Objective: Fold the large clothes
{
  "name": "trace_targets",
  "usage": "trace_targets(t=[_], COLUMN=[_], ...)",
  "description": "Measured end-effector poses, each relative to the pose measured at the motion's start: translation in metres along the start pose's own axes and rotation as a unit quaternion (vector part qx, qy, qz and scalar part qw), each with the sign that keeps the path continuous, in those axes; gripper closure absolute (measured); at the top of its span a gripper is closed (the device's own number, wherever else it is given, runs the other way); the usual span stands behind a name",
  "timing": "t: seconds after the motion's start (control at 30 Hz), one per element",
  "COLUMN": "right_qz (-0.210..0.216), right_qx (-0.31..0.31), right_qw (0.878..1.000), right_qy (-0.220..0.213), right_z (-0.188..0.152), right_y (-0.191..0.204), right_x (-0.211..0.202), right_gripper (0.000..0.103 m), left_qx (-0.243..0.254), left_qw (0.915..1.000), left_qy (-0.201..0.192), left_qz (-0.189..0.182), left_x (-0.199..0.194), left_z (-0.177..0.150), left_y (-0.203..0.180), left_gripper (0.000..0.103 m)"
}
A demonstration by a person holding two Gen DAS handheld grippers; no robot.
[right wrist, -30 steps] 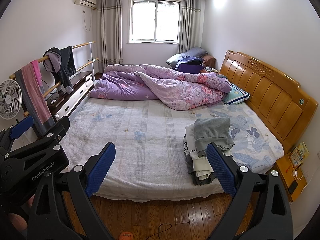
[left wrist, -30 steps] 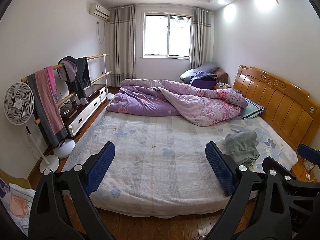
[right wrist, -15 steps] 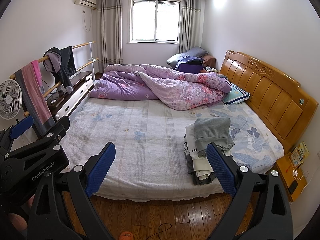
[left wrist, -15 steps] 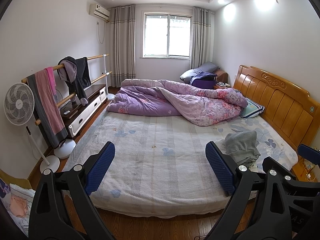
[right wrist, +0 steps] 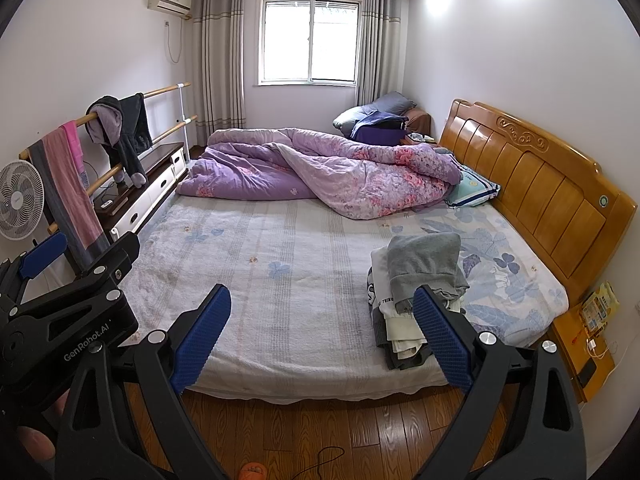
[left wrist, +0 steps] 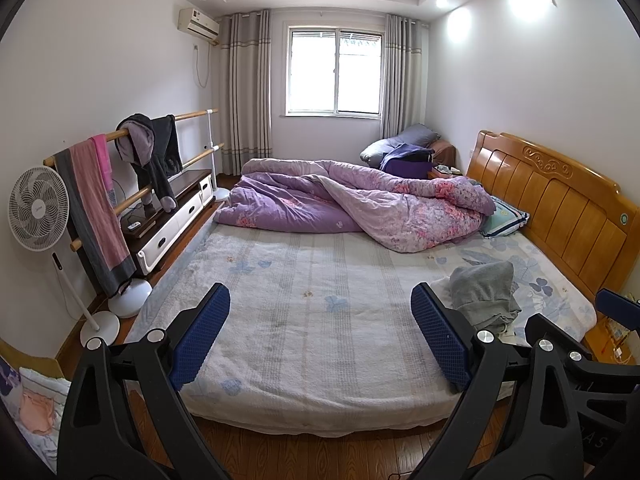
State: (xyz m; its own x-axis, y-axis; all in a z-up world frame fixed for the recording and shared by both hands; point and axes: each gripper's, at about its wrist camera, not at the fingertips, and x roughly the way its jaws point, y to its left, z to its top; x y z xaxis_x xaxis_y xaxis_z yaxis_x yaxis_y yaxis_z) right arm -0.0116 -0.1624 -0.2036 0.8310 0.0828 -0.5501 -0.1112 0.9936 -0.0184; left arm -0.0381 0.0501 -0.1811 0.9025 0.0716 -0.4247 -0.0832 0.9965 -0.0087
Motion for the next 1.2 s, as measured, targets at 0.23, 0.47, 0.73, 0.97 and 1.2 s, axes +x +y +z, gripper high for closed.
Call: trace_targets(t=[0.23, 0.47, 0.73, 0.97, 1.2], right_qz=[0.0, 0.0, 0.0, 0.0, 0.0], right_qx=[0.001, 0.002, 0.002, 0.003, 0.003], right_qw=[1.0, 1.0, 1.0, 1.0, 1.0], right_qy=[0.0, 0.0, 0.0, 0.001, 0.001], right_z=[0.001, 0.0, 0.001, 0.001, 0.0], right_y=[0.001, 0.0, 0.0, 0.0, 0.001], right_x=[-0.001, -0.001, -0.001, -0.002, -0.003], right_gripper=[0.014, 0.014, 0.014, 0.014, 0.014], left_qx=[0.004, 0.006, 0.006, 0.008, 0.008], left_qw=[1.0, 1.0, 1.0, 1.0, 1.0], left_qy=[-0.007, -0.007, -0.004, -0.003, -0.004], left_qz=[0.001, 0.002, 0.0, 0.0, -0.001], left_x=[-0.001, -0.003, -0.004, -0.005, -0.003], left_z=[-0.009, -0.009, -0.01, -0.011, -0.009], left_y=[0.012, 0.013, 0.02, 0.023, 0.023], left_gripper=[0.011, 0.011, 0.011, 0.011, 0.011])
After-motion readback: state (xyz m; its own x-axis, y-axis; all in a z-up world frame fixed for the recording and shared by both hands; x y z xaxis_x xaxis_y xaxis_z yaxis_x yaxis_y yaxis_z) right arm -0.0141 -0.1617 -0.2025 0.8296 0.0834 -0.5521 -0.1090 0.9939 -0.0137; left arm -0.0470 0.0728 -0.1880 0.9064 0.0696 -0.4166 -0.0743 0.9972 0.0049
